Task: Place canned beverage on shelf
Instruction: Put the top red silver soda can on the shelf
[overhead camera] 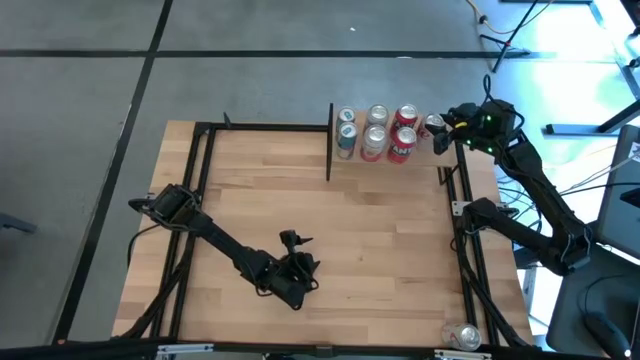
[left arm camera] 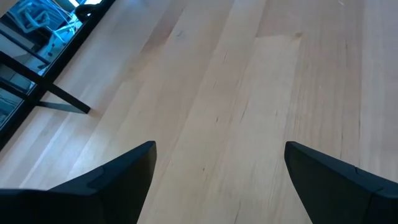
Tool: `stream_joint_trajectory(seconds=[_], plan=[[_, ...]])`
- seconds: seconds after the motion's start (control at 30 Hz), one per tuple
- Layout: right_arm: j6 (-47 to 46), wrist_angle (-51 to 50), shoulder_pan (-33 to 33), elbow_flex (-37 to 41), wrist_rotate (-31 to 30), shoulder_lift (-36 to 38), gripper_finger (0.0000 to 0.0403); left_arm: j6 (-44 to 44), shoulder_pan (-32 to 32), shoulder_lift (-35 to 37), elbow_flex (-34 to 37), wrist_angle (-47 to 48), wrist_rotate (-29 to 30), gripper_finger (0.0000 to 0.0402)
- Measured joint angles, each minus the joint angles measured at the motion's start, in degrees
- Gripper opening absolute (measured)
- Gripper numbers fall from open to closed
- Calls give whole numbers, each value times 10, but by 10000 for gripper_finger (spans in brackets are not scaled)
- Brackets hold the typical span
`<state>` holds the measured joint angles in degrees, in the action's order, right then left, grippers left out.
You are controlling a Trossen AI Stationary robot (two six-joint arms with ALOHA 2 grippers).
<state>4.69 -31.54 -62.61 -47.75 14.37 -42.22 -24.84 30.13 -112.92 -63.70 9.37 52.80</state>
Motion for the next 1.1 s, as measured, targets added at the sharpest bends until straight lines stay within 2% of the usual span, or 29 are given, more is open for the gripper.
stream_joint_trajectory(seconds=[0.17, 0.33, 0.8, 0.93, 1.1], plan=[[10, -21, 0, 1, 35, 23, 206, 0, 0, 0, 0, 0, 0, 349], [48, -48, 0, 0, 37, 33, 206, 0, 0, 0, 0, 0, 0, 349], [45, -102, 0, -1, 49, 115, 205, 0, 0, 0, 0, 0, 0, 349], [36, -120, 0, -1, 74, 136, 205, 0, 0, 0, 0, 0, 0, 349], [16, -139, 0, -1, 135, 161, 206, 0, 0, 0, 0, 0, 0, 349]])
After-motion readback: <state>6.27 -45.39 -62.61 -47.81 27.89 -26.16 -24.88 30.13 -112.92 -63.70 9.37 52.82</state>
